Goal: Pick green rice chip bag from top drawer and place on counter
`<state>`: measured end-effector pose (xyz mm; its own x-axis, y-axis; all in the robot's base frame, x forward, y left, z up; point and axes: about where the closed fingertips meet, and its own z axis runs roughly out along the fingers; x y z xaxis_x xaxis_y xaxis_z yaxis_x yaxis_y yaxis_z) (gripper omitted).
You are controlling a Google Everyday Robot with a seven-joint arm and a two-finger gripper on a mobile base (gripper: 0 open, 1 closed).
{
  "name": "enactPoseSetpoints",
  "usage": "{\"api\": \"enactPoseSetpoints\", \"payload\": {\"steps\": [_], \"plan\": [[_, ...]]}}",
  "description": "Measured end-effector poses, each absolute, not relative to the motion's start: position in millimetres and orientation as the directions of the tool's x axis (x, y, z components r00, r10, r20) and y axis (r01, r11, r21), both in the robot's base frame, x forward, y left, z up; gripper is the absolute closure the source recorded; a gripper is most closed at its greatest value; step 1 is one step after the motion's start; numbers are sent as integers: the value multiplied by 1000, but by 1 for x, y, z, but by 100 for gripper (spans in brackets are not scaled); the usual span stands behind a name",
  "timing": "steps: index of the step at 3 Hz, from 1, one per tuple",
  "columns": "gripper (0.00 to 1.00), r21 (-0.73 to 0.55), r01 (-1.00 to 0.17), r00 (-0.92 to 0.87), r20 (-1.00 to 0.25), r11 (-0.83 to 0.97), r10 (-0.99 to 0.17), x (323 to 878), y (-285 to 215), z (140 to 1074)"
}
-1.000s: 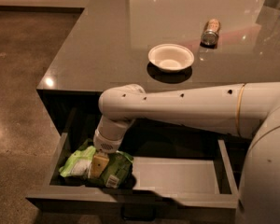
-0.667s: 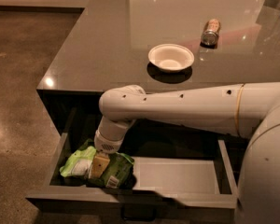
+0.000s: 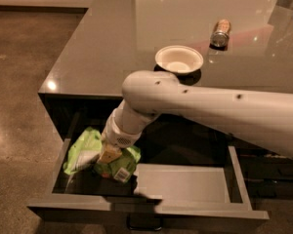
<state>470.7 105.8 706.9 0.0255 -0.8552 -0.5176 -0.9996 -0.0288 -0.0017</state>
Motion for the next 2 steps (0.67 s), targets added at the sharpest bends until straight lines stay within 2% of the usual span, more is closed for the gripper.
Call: {"api": "enactPoseSetpoints", "payload": {"steps": [2], "plan": [[100,-163,-982,173,-616,-92,-769,469,94,811]]}}
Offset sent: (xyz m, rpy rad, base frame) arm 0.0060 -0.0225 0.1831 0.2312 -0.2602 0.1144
